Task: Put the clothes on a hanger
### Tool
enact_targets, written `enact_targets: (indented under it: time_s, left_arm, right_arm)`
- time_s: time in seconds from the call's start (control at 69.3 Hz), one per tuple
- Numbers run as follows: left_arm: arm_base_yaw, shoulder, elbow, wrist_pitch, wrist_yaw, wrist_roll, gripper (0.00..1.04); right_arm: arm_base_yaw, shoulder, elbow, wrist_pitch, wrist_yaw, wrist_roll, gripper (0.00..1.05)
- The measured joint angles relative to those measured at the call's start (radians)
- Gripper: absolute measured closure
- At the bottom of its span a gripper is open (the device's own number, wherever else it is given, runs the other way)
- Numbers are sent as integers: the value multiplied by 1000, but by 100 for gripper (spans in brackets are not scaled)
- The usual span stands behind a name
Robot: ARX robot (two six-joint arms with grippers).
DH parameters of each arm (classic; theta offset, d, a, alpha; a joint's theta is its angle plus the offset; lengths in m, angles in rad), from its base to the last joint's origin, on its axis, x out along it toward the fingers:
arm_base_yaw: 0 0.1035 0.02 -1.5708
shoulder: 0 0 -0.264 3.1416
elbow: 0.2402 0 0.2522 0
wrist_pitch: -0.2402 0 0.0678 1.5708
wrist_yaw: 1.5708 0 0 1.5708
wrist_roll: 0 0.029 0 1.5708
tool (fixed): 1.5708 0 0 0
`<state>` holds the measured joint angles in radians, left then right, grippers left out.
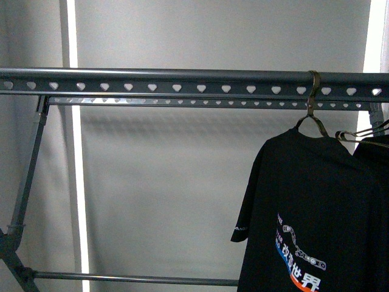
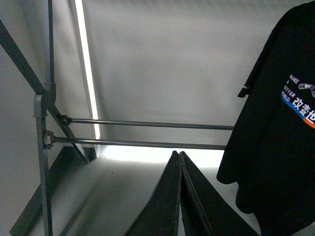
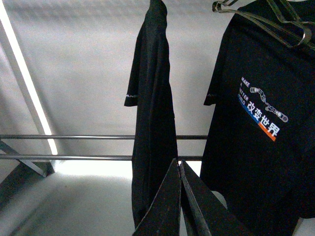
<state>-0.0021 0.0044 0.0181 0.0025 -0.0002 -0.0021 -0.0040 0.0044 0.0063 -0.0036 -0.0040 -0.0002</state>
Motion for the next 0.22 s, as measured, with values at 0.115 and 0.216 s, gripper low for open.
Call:
enact_targets:
  time_s: [0.115,0.216]
  left_arm:
    - [0,0,0,0,0,0,89]
    - [0,0,0,0,0,0,64]
  right_arm:
    - [0,0,0,0,0,-1,79]
    - [0,0,0,0,0,-1,55]
